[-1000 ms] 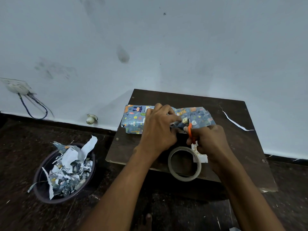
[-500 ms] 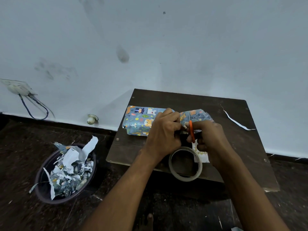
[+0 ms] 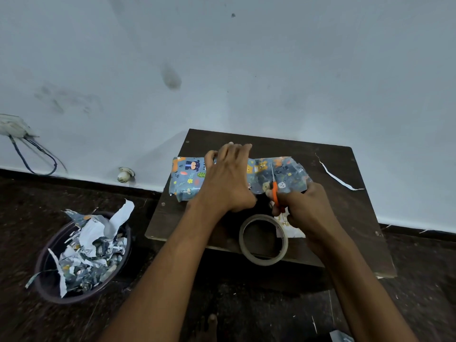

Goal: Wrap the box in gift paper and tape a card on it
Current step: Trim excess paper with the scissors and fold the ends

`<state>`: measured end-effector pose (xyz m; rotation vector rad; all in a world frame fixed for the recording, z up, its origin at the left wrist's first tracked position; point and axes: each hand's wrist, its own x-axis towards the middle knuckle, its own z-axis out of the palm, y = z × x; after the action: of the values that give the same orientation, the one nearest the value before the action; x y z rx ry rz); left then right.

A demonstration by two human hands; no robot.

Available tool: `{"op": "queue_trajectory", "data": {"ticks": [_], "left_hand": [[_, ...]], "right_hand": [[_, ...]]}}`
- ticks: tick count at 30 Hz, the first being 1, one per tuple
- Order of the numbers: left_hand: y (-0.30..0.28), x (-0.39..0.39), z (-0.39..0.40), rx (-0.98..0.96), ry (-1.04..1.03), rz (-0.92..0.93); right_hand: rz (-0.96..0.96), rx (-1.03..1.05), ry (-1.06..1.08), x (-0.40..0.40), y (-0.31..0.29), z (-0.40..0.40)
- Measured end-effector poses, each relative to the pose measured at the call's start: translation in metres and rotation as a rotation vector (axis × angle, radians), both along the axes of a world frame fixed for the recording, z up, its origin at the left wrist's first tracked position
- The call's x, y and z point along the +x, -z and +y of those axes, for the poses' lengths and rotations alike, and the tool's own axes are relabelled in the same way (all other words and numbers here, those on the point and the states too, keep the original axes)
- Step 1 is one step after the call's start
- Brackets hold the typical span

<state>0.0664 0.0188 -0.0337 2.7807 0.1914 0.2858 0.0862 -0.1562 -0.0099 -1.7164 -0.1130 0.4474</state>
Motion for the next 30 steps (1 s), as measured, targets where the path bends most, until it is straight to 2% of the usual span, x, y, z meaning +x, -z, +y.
{"op": "queue_trajectory", "data": {"ticks": [3, 9, 14, 20, 30], "left_hand": [[0.002, 0.007, 0.000, 0.056, -0.005, 0.042], [0.011, 0.004, -0.001, 0.023, 0.008, -0.174], [0.011, -0.003, 0.000, 0.047, 0.052, -0.257], [0.004, -0.006, -0.003, 0.011, 0.111, -0.278], [0.000, -0.008, -0.001, -0.023, 0.123, -0.292]], "right_hand": [[-0.044, -0.040, -0.019, -0.002, 0.002, -0.004], [-0.015, -0.030, -0.007, 0.001, 0.000, -0.004], [0.076, 0.016, 0.006, 0.005, -0.007, -0.003], [0.148, 0.025, 0.042, 0.010, -0.005, -0.003], [0.077, 0.090, 0.053, 0.007, -0.007, -0.004]]}}
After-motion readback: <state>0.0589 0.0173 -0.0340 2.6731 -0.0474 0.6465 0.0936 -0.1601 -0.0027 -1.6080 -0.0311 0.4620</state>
